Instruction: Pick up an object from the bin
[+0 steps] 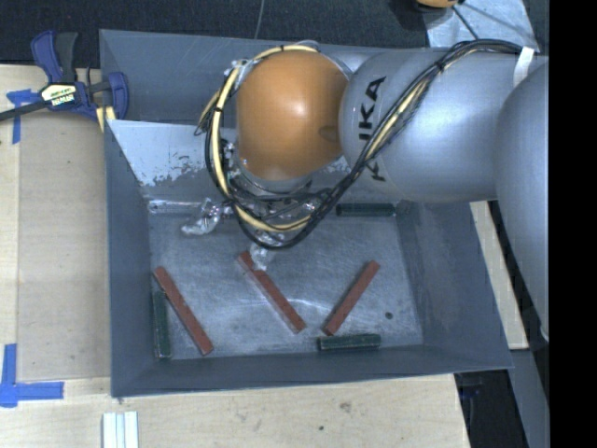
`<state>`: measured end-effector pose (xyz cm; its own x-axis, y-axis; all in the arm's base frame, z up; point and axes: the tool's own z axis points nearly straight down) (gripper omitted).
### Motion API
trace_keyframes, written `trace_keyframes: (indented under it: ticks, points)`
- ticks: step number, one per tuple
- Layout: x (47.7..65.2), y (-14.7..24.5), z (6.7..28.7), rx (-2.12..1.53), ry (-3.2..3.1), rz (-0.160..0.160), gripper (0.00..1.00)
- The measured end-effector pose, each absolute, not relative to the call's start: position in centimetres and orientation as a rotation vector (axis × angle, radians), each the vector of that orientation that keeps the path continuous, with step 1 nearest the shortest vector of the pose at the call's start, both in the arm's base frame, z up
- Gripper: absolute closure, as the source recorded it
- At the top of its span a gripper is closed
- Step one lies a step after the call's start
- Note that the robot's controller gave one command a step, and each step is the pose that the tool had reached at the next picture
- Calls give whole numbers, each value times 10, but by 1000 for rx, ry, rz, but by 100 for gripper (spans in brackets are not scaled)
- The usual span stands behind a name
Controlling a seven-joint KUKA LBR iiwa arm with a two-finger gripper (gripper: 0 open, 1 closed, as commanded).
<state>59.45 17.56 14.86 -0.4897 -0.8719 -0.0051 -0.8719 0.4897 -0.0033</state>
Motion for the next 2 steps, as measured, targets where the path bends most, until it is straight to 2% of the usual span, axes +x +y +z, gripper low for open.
trace_keyframes:
  ticks: [1,2]
  points:
    - [596,170,151,-1696,2637,-1,0]
    - [572,126,91,-1718,2622,-1,0]
